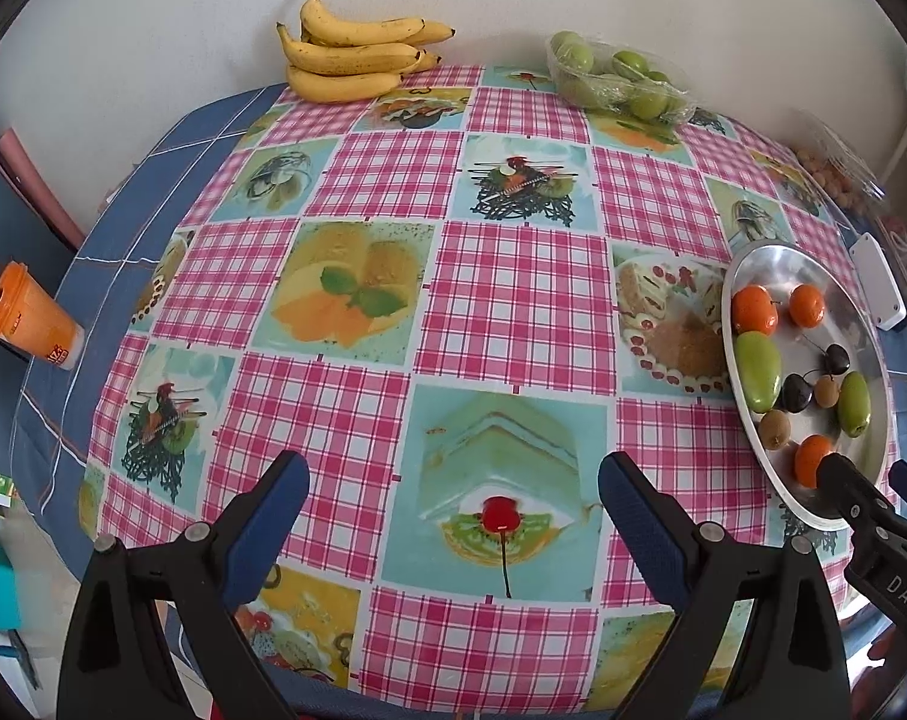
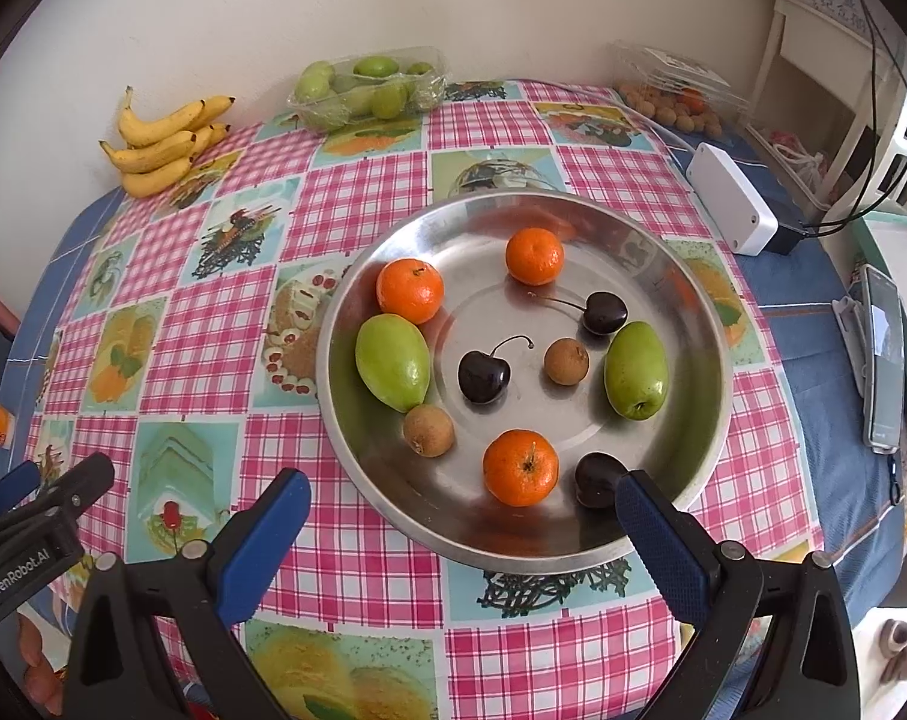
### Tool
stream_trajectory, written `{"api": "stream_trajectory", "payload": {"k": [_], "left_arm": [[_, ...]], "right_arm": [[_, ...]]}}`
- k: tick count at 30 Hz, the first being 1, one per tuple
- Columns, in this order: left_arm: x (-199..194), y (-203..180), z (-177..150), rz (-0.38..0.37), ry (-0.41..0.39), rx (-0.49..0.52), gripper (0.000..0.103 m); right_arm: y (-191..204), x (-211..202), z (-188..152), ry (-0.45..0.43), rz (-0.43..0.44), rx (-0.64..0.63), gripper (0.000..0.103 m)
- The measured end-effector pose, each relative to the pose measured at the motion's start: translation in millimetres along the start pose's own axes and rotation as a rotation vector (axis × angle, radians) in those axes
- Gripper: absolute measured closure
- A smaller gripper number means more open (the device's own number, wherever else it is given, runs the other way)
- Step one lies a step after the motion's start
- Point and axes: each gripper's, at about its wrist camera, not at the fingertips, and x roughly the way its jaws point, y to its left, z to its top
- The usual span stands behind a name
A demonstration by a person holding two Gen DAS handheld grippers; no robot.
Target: Organize fruits
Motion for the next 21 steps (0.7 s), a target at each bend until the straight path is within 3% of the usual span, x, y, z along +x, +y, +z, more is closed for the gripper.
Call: {"api": "stream_trajectory", "payload": {"k": [21], "left_arm": [[-0.8, -1.1, 1.8, 0.000, -0.005, 0.010, 0.006]], "right_arm": [[3.4, 4.5, 0.8, 0.010, 0.000, -0.014, 0.000]]}}
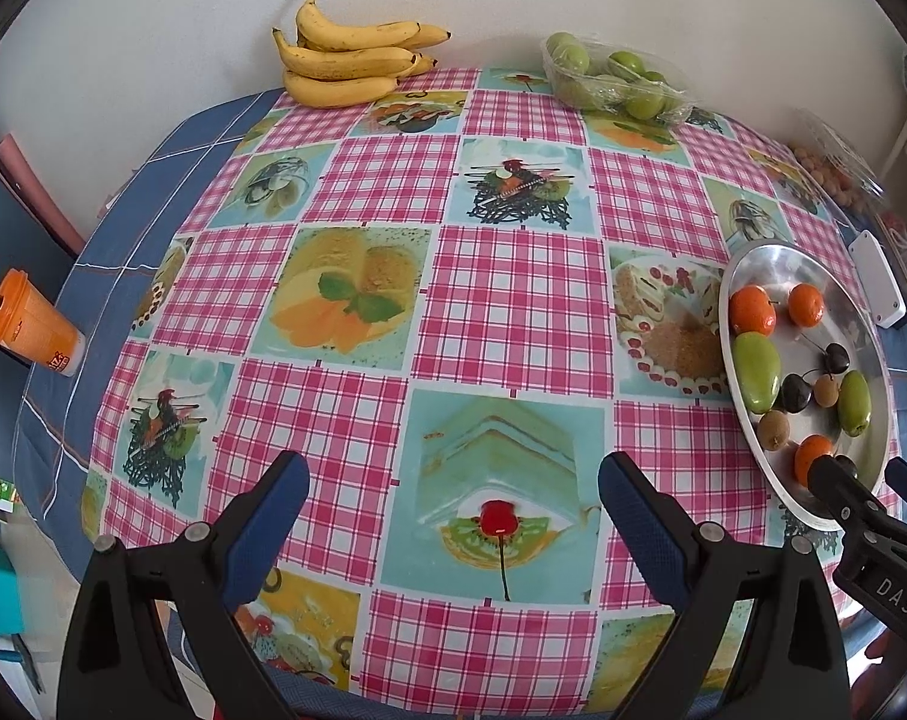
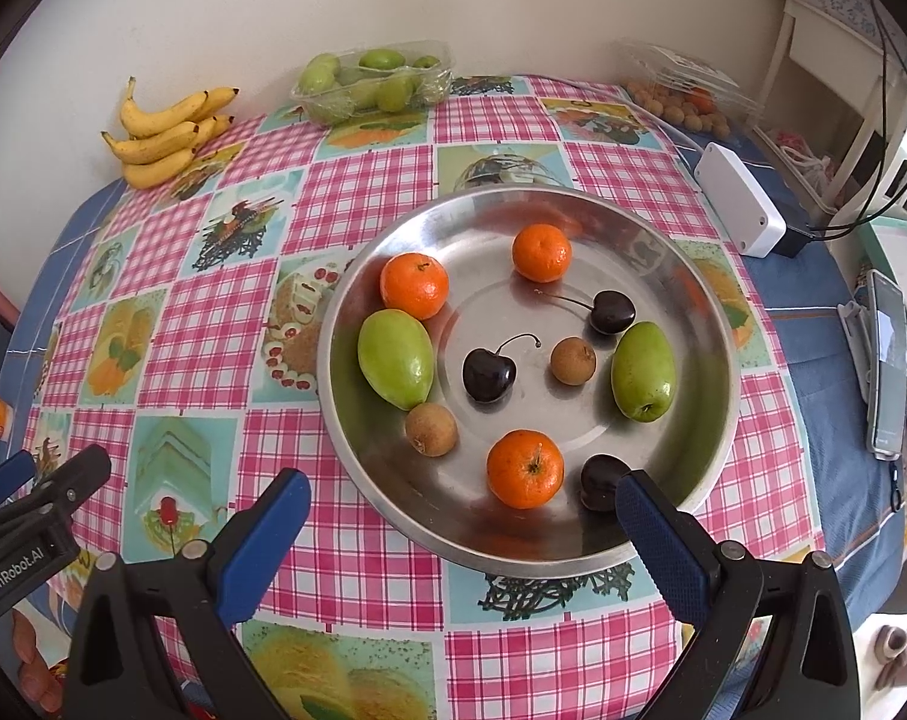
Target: Organize fruits
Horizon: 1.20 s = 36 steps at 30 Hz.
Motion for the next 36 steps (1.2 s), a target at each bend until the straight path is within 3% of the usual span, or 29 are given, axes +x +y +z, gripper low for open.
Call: {"api": "stream_trajectory", "payload": {"k": [36], "left_arm": [[1.9, 1.3, -1.0, -0.001, 0.006, -0.001, 0.006]], "right_arm": [[1.6, 1.8, -0.3, 0.004, 0.000, -0.001, 0.000]]}}
